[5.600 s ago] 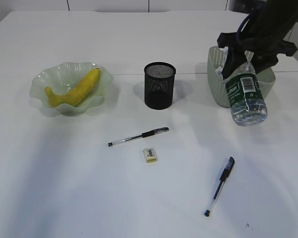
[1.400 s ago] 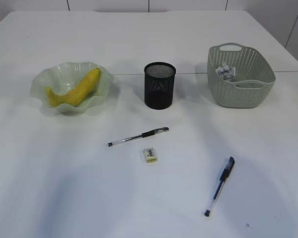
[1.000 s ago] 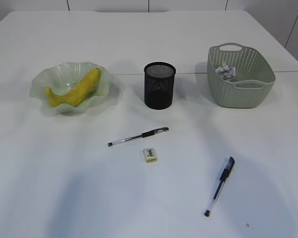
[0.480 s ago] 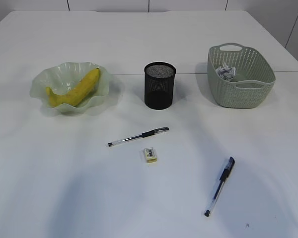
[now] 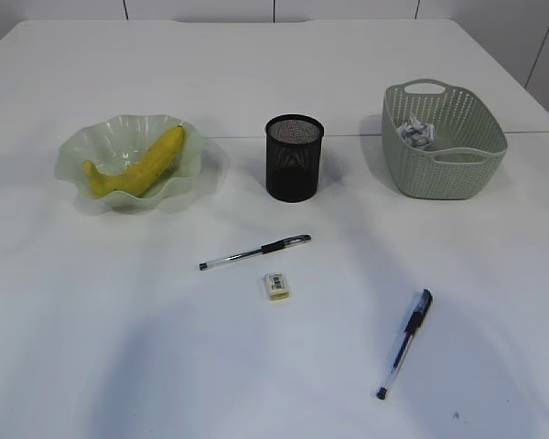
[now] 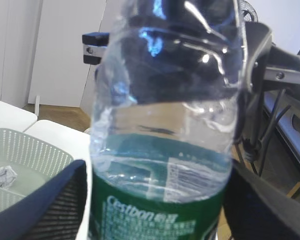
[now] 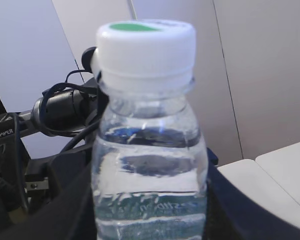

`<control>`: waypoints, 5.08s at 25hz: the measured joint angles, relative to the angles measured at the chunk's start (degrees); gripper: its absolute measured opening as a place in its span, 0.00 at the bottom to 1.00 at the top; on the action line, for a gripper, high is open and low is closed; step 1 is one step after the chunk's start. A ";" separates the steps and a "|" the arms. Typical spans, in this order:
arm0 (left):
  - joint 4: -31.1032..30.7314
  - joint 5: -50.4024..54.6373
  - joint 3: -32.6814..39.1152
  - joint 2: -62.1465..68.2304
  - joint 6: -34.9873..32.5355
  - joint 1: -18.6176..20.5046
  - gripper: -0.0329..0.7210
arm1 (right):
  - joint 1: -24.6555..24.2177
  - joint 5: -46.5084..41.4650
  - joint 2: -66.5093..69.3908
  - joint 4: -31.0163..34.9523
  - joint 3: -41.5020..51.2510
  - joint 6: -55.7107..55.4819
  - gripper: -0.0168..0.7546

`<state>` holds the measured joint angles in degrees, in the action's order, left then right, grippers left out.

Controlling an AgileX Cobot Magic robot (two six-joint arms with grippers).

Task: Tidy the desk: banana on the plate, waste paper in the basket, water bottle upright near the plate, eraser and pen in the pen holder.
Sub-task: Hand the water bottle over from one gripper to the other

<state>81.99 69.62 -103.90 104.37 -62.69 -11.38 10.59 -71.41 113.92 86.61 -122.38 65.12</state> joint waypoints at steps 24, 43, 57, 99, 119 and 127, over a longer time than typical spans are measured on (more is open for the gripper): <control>2.28 -0.10 0.00 0.00 0.00 -2.36 0.83 | 0.52 -0.23 0.00 -0.52 -3.55 -3.30 0.47; 3.00 -0.81 0.00 0.00 -0.51 -2.36 0.83 | 0.52 -0.23 0.00 -1.59 -3.55 -4.49 0.47; 3.09 -1.64 0.00 0.00 -1.31 -2.36 0.62 | 0.52 -0.45 0.00 -1.80 -3.55 -5.14 0.47; 2.90 -1.75 0.00 0.00 -1.31 -2.39 0.56 | 0.52 -0.23 0.00 -2.45 -3.55 -10.28 0.66; 2.65 -2.74 0.14 0.12 -2.00 -2.39 0.56 | 0.52 1.02 -0.12 -3.10 -3.68 -15.69 0.74; 2.65 -3.12 0.40 0.36 -2.00 -2.39 0.56 | 0.52 1.22 -0.25 -4.63 -3.68 -16.23 0.74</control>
<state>84.63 66.50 -103.50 104.72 -64.70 -13.77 11.10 -70.19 113.68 81.98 -126.06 48.89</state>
